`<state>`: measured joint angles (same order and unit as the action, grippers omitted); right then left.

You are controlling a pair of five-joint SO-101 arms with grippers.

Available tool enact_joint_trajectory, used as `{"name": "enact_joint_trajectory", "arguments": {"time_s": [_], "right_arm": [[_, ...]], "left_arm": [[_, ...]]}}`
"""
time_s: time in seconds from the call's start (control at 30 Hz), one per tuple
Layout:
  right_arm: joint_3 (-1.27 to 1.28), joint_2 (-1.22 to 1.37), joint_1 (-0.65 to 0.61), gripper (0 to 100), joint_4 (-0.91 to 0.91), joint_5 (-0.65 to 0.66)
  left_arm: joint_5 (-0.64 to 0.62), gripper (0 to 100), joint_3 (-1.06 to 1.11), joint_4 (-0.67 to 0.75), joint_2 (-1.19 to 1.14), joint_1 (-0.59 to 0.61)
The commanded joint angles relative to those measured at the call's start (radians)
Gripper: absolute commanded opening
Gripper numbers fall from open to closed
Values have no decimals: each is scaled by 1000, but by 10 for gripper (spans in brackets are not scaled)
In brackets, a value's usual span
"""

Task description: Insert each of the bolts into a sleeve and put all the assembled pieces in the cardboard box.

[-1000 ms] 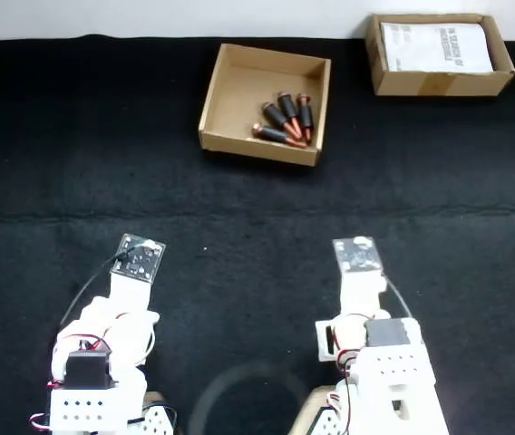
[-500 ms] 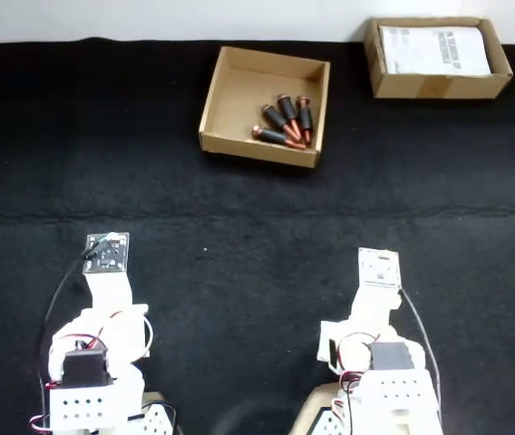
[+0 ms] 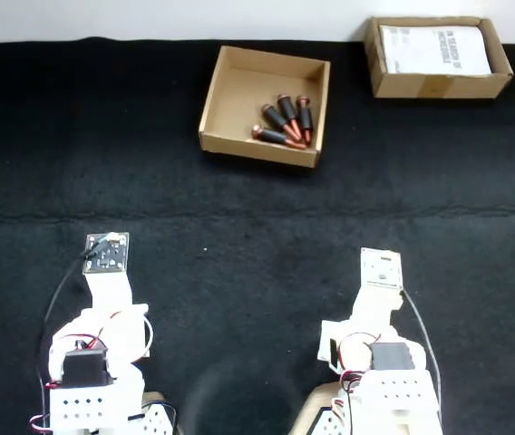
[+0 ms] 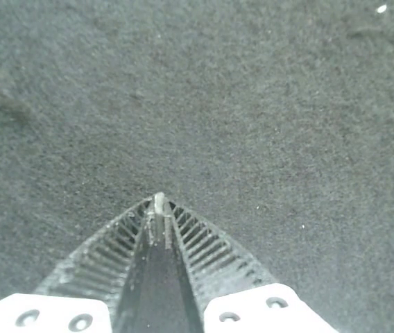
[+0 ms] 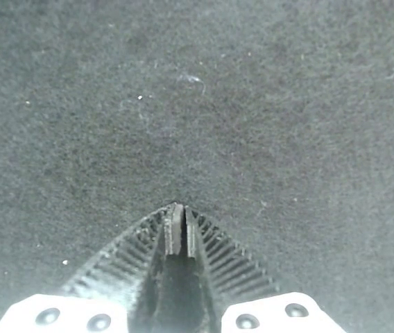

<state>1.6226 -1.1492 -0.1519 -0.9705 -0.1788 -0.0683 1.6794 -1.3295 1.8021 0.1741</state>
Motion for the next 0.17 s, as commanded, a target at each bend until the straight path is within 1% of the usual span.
{"name": "enact_joint_trajectory", "arguments": {"time_s": [0.0, 0.13], "right_arm": [[21, -4, 21, 7, 5, -6], [21, -4, 21, 7, 5, -6]], "left_arm": [[-5, 9, 16, -3, 5, 10], [-5, 9, 16, -3, 5, 10]]}}
